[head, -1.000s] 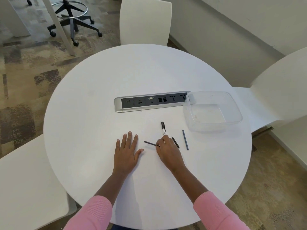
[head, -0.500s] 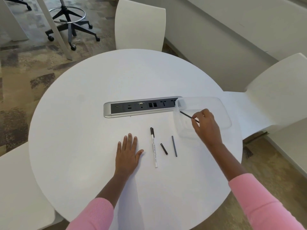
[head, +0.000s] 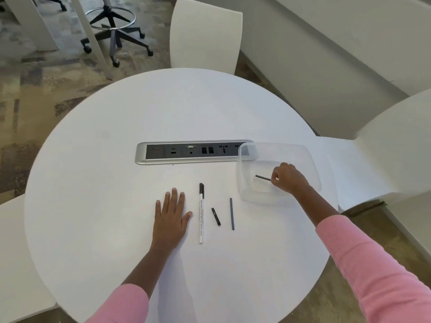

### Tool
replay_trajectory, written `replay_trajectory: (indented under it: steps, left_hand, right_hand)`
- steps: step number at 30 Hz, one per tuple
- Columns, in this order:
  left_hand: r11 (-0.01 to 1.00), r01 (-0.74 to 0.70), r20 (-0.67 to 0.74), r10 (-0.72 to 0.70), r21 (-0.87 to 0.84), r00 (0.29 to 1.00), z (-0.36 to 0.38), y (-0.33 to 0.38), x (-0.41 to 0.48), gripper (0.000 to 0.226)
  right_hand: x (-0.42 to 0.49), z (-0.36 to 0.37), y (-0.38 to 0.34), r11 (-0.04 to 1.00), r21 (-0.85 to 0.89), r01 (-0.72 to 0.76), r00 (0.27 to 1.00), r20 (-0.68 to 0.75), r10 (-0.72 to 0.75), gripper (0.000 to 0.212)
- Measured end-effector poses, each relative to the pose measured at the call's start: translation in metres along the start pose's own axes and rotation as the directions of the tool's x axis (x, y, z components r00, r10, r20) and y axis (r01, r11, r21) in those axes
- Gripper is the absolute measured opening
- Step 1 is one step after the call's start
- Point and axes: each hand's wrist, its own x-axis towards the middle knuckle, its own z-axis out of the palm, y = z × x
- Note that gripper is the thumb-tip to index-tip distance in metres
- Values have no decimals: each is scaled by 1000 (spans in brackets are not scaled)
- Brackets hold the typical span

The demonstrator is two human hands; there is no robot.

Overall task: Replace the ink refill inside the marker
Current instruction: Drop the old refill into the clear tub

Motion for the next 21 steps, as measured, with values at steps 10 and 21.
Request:
replay_trajectory:
  steps: [10,21]
  left_hand:
    - [1000,28,0,-28,10,1000,2,3,0,88]
    - [1000,-11,7,11,16,1000,6,-5,2,95]
  right_hand:
    - [21,5,1,992,-105,71,988,143,-56,25]
    - [2,-2,-4,992,112,54,990,-132,-39,18]
